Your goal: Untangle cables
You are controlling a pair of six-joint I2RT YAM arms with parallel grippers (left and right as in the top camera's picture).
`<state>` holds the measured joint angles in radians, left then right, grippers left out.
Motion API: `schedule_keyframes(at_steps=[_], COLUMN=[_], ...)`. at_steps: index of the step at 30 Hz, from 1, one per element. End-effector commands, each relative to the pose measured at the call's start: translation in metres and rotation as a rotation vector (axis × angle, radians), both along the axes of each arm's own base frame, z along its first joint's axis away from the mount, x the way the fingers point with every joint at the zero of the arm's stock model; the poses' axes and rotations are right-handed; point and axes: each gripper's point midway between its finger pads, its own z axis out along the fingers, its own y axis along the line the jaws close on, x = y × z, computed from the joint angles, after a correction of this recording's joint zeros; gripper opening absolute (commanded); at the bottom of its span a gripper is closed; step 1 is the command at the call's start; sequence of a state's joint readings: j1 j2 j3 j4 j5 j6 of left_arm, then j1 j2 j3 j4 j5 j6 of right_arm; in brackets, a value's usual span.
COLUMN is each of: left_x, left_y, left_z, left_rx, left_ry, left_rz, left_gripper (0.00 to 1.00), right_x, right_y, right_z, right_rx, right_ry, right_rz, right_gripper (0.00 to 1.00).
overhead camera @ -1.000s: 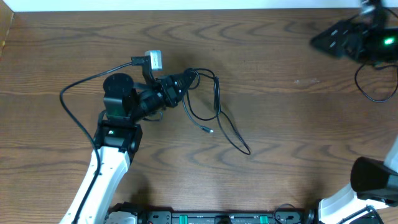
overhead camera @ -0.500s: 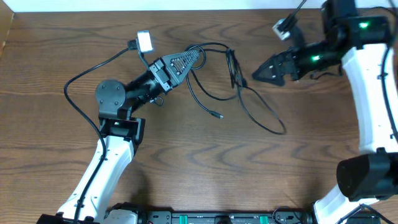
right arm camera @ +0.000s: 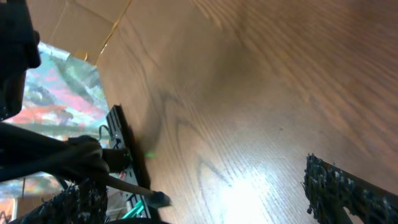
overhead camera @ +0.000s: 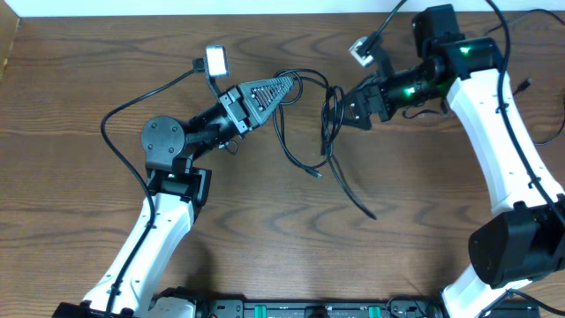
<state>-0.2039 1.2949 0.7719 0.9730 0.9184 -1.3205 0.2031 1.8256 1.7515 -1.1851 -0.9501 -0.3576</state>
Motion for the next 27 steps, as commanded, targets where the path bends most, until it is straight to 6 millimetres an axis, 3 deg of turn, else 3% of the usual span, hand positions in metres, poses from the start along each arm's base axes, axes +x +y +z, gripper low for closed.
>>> schedule_keyframes(at_steps=[1, 9, 18, 22, 24, 27], left_x=[-0.004, 0.001, 0.003, 0.003, 0.003, 0.003], left_y=[-0.003, -0.004, -0.003, -0.003, -0.003, -0.003], left_z=[0.006, -0.009, -0.008, -0.009, -0.009, -0.009], left_rx=[0.050, 0.092, 0.098, 0.139, 0.147, 0.148], left_ry=[-0.099, -0.064, -0.081, -0.161, -0.177, -0.178], left_rz=[0.005, 0.014, 0.028, 0.047, 0.052, 0.052], left_gripper=[0.09, 0.08, 0.08, 0.08, 0.09, 0.09], right_x=[-0.007, -0.005, -0.016, -0.011, -0.001, 0.002], right_y=[0.008, -0.002, 0.013, 0.006, -0.009, -0.016], right_z=[0.008, 0.010, 0.018, 0.007, -0.012, -0.014], right_rx=[0.047, 0.069, 0.116, 0.047, -0.084, -0.102], right_ry=[0.023, 0.049, 0.056, 0.045, 0.058, 0.069], right_rz=[0.021, -0.007, 0.048, 0.023, -0.055, -0.084], right_gripper=[0.99, 0.99, 0.99, 0.99, 0.99, 0.99])
